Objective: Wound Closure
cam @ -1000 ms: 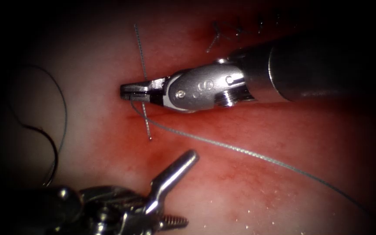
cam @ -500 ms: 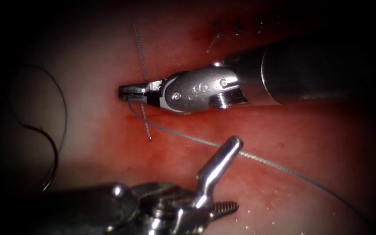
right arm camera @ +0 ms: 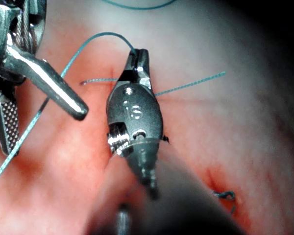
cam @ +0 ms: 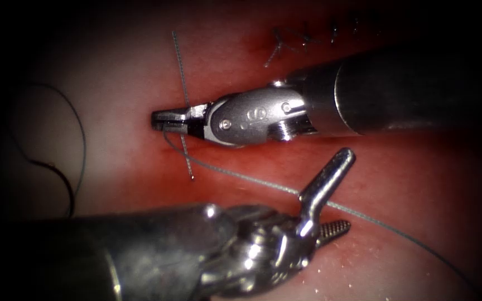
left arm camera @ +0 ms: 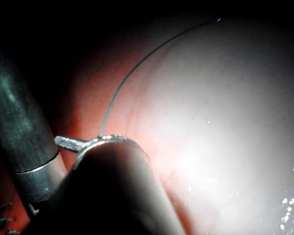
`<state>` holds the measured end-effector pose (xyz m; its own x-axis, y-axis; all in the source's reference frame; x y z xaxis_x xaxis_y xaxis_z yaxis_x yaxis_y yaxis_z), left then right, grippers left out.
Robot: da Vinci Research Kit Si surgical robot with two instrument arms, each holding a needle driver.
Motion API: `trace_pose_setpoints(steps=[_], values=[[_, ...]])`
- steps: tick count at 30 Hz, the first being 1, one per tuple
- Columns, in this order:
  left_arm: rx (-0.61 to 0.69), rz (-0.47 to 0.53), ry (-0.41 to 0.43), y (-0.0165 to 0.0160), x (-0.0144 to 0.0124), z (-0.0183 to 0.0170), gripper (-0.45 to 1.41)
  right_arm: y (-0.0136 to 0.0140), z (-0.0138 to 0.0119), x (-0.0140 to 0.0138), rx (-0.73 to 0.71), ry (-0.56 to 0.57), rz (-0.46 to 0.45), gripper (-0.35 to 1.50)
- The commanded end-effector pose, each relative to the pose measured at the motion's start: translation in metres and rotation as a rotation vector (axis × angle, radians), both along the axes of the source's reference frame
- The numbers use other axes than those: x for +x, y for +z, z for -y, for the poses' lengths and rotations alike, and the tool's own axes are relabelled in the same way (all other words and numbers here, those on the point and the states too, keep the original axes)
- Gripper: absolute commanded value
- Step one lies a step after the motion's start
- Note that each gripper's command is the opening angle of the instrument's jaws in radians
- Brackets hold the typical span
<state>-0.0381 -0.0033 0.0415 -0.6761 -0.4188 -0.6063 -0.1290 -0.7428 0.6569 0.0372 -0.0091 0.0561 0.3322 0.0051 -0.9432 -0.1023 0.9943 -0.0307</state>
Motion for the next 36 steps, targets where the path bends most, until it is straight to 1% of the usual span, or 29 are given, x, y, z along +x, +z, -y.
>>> trace_pose_setpoints(steps=[1,3,7,8,11,12,15,16,17,18,19,22,25,27,30,33,36], values=[[-0.004,0.002,0.003,0.0008,-0.0007,0.0,0.73,0.0005,0.0001,0.0008,0.0,-0.001,-0.003,-0.35],[-0.011,0.004,0.009,0.0014,-0.0008,0.0002,0.76,0.0004,0.0001,0.0007,0.001,-0.001,-0.002,-0.35],[-0.012,0.015,0.012,0.0019,-0.001,0.0008,0.61,0.0004,0.0,0.0007,0.001,0.0,-0.002,-0.35],[-0.013,0.015,0.013,0.0019,-0.0012,0.0009,0.54,0.0004,0.0,0.0007,0.002,0.0,-0.002,-0.35],[-0.011,0.019,0.011,0.0018,-0.0015,0.0011,0.49,0.0004,-0.0001,0.0005,0.001,0.003,0.001,-0.35],[-0.011,0.02,0.012,0.0017,-0.0015,0.0011,0.57,0.0003,-0.0001,0.0004,0.002,0.003,0.001,-0.35],[-0.014,0.023,0.013,0.0017,-0.0016,0.0013,0.51,0.0003,-0.0003,0.0002,0.003,0.007,0.005,-0.35],[-0.015,0.023,0.013,0.0017,-0.0016,0.0013,0.44,0.0002,-0.0003,0.0002,0.003,0.008,0.005,-0.35],[-0.011,0.026,0.011,0.0018,-0.0017,0.0014,0.22,0.0002,-0.0003,0.0003,0.003,0.008,0.005,-0.35],[-0.012,0.026,0.011,0.0018,-0.0017,0.0015,-0.16,0.0002,-0.0002,0.0003,0.003,0.007,0.005,-0.35],[-0.013,0.026,0.012,0.0019,-0.0016,0.0015,-0.45,0.0002,-0.0002,0.0003,0.003,0.007,0.004,-0.35],[-0.011,0.027,0.021,0.002,-0.0015,0.0017,-0.45,0.0001,-0.0001,0.0003,0.003,0.007,0.004,-0.35],[0.015,0.019,0.057,0.0019,-0.001,0.0019,-0.45,0.0001,-0.0001,0.0003,0.003,0.007,0.004,-0.35],[0.021,0.017,0.064,0.0019,-0.0009,0.0019,-0.45,0.0,0.0,0.0003,0.003,0.006,0.004,-0.35],[0.028,0.021,0.084,0.0018,0.0,0.0022,-0.45,-0.0002,0.0001,0.0001,0.005,0.003,0.001,-0.35],[0.042,-0.002,0.089,0.0013,0.0024,0.0032,-0.45,-0.0007,0.0001,-0.0008,0.009,0.002,0.001,-0.35],[0.06,-0.037,0.088,0.0004,0.0058,0.0043,-0.45,-0.0015,-0.0001,-0.002,0.016,-0.002,0.002,-0.35]])
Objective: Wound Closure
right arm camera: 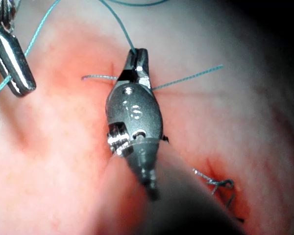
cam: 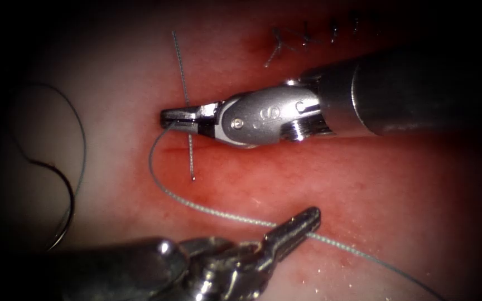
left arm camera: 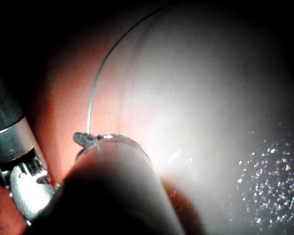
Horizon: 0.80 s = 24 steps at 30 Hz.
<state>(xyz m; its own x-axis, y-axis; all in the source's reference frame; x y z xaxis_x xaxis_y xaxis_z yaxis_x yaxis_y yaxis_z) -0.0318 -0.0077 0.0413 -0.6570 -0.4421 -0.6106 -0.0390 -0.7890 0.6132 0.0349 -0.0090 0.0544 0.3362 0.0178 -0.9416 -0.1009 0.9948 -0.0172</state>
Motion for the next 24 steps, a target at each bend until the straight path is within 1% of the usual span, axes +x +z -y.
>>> trace_pose_setpoints(steps=[1,4,5,9,10,11,12,13,14,15,16,18,21,24], values=[[0.006,-0.018,-0.004,0.0002,0.0006,0.0003,-0.45,-0.0001,-0.0001,-0.0002,0.006,-0.002,-0.003,-0.35],[0.036,-0.065,-0.002,-0.0009,0.0049,0.0012,-0.45,-0.001,-0.0004,-0.0013,0.018,-0.007,-0.008,-0.35],[0.052,-0.08,-0.011,-0.0013,0.0069,0.0016,-0.45,-0.0015,-0.0006,-0.0017,0.024,-0.008,-0.01,-0.35],[0.08,-0.15,-0.042,-0.0022,0.0132,0.0021,-0.45,-0.0031,-0.0009,-0.0025,0.047,-0.014,-0.02,-0.35],[0.087,-0.179,-0.051,-0.0024,0.0159,0.002,-0.45,-0.0039,-0.0007,-0.0026,0.061,-0.018,-0.027,-0.35],[0.09,-0.201,-0.059,-0.0024,0.0175,0.0019,-0.45,-0.0043,-0.0006,-0.0025,0.076,-0.02,-0.033,-0.35],[0.09,-0.201,-0.059,-0.0024,0.0175,0.0019,-0.45,-0.0043,-0.0006,-0.0025,0.076,-0.02,-0.033,-0.35],[0.093,-0.216,-0.063,-0.0024,0.0187,0.0018,-0.45,-0.0046,-0.0004,-0.0025,0.084,-0.024,-0.039,-0.35],[0.1,-0.23,-0.066,-0.0022,0.0202,0.0017,-0.45,-0.0051,-0.0002,-0.0024,0.093,-0.03,-0.047,-0.35],[0.1,-0.252,-0.071,-0.0018,0.0222,0.0014,-0.45,-0.0058,0.0002,-0.0023,0.109,-0.035,-0.056,-0.35],[0.1,-0.252,-0.071,-0.0018,0.0222,0.0014,-0.45,-0.0058,0.0002,-0.0023,0.109,-0.035,-0.056,-0.35],[0.098,-0.292,-0.09,-0.0011,0.0245,0.0009,-0.45,-0.0066,0.0005,-0.0022,0.12,-0.037,-0.065,-0.35],[0.093,-0.341,-0.119,0.0002,0.027,0.0,-0.45,-0.0074,0.0007,-0.0019,0.126,-0.035,-0.066,-0.35],[0.085,-0.36,-0.128,0.0018,0.028,-0.0006,-0.45,-0.0076,0.0007,-0.0016,0.127,-0.031,-0.064,-0.35]])
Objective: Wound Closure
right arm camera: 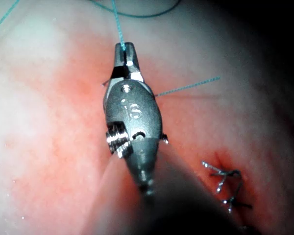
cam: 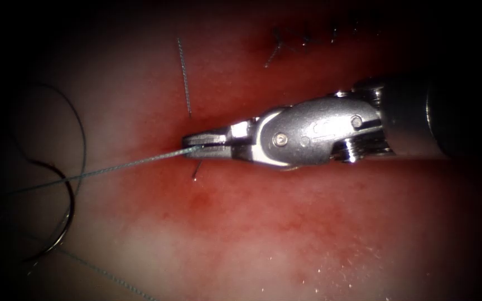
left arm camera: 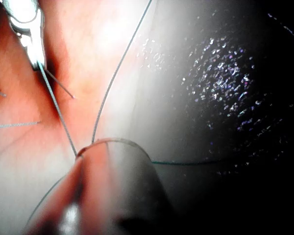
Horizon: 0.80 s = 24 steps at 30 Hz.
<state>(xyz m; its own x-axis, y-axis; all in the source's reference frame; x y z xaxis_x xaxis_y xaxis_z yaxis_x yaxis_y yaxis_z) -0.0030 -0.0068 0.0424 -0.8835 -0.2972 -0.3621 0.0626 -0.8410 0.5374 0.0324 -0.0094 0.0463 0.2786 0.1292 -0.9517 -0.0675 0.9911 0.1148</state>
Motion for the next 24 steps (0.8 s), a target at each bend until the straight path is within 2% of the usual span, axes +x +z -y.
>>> trace_pose_setpoints(steps=[1,5,6,9,11,13,17,20,24], values=[[-0.005,-0.003,0.0,0.0012,-0.0007,0.0001,-0.45,0.0006,0.0002,0.001,0.005,0.002,-0.001,-0.35],[-0.004,-0.018,0.017,0.0035,-0.002,0.0,-0.45,0.0013,0.0002,0.0009,0.022,0.007,0.002,-0.35],[-0.002,-0.008,0.034,0.0046,-0.0032,-0.0001,-0.45,0.0019,0.0001,0.0007,0.035,0.013,0.006,-0.35],[0.0,0.001,0.044,0.0055,-0.0042,-0.0003,-0.45,0.0024,-0.0002,0.0005,0.049,0.024,0.014,-0.35],[-0.003,0.016,0.051,0.0066,-0.0055,-0.0007,-0.45,0.0028,-0.0005,0.0004,0.053,0.03,0.019,-0.01],[0.004,0.013,0.064,0.0076,-0.0066,-0.0009,-0.45,0.0031,-0.0009,0.0003,0.058,0.042,0.029,0.56],[0.022,0.008,0.101,0.0096,-0.0084,-0.0008,-0.45,0.0033,-0.0019,-0.0002,0.056,0.081,0.055,1.09],[0.034,0.009,0.116,0.0104,-0.009,-0.0005,-0.45,0.0035,-0.0024,-0.0007,0.062,0.103,0.051,1.25],[0.039,0.014,0.123,0.0105,-0.0092,-0.0004,-0.45,0.0037,-0.0029,-0.0013,0.068,0.118,0.049,1.26]])
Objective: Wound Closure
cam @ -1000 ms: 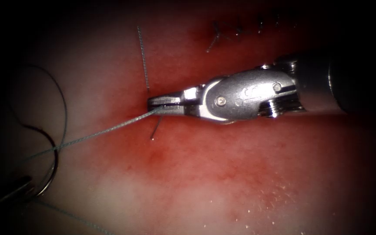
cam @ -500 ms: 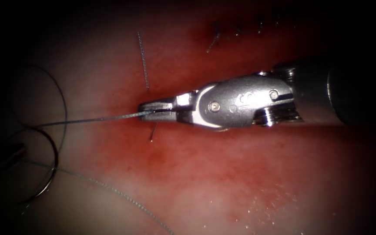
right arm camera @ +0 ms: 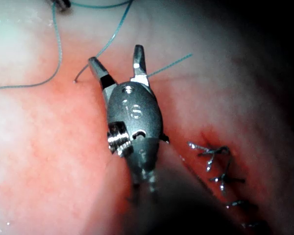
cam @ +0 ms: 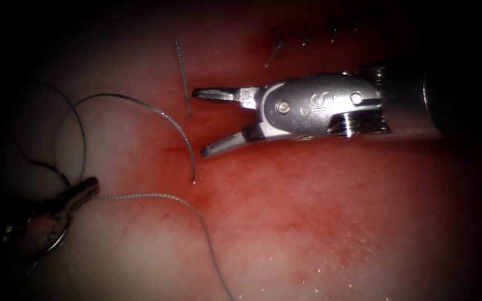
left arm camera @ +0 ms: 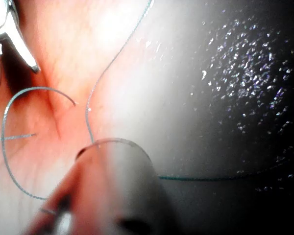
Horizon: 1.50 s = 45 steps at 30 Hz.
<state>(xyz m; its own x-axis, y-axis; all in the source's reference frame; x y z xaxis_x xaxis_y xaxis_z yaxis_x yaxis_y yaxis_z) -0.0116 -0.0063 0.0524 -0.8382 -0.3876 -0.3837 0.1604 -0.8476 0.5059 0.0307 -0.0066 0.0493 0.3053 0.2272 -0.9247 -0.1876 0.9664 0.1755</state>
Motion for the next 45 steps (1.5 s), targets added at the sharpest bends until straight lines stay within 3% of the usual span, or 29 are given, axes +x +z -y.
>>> trace_pose_setpoints(steps=[1,3,4,5,6,7,13,17,24,34,38,45], values=[[0.003,0.006,0.001,0.0004,-0.0006,0.0001,-0.45,0.0008,-0.0003,0.0002,-0.001,0.007,-0.001,1.25],[0.008,0.006,0.0,0.0001,-0.0007,-0.0001,-0.45,0.0011,-0.0007,-0.0001,0.007,0.029,-0.015,1.11],[0.015,0.006,-0.003,-0.0004,-0.0007,-0.0003,-0.45,0.0017,-0.0014,-0.0005,-0.003,0.061,-0.038,0.32],[0.019,0.006,-0.004,-0.0007,-0.0007,-0.0005,-0.45,0.0021,-0.0016,-0.0005,-0.008,0.073,-0.043,-0.2],[0.019,0.006,-0.004,-0.0007,-0.0007,-0.0005,-0.45,0.0021,-0.0016,-0.0005,-0.008,0.073,-0.043,-0.2],[0.023,0.008,-0.004,-0.001,-0.0008,-0.0006,-0.45,0.0026,-0.0018,-0.0004,-0.013,0.081,-0.043,-0.35],[0.069,0.058,0.013,-0.0032,-0.0025,-0.0022,-0.45,0.007,-0.0013,0.0031,-0.01,0.076,-0.107,-0.35],[0.102,0.088,0.038,-0.0036,-0.0036,-0.0032,-0.45,0.0078,-0.0009,0.0047,0.01,0.092,-0.152,-0.35],[0.16,0.1,0.081,-0.0026,-0.0063,-0.0053,-0.45,0.0072,-0.0003,0.0068,0.038,0.105,-0.239,-0.35],[0.165,0.078,0.135,-0.0019,-0.0078,-0.0063,-0.45,0.0068,-0.001,0.0072,0.032,0.138,-0.315,-0.35],[0.167,0.054,0.203,-0.002,-0.0091,-0.0062,-0.45,0.007,-0.0014,0.0084,0.028,0.153,-0.314,-0.35],[0.235,0.077,0.302,-0.0022,-0.011,-0.0057,-0.45,0.0068,-0.002,0.0102,0.034,0.111,-0.389,-0.35]])
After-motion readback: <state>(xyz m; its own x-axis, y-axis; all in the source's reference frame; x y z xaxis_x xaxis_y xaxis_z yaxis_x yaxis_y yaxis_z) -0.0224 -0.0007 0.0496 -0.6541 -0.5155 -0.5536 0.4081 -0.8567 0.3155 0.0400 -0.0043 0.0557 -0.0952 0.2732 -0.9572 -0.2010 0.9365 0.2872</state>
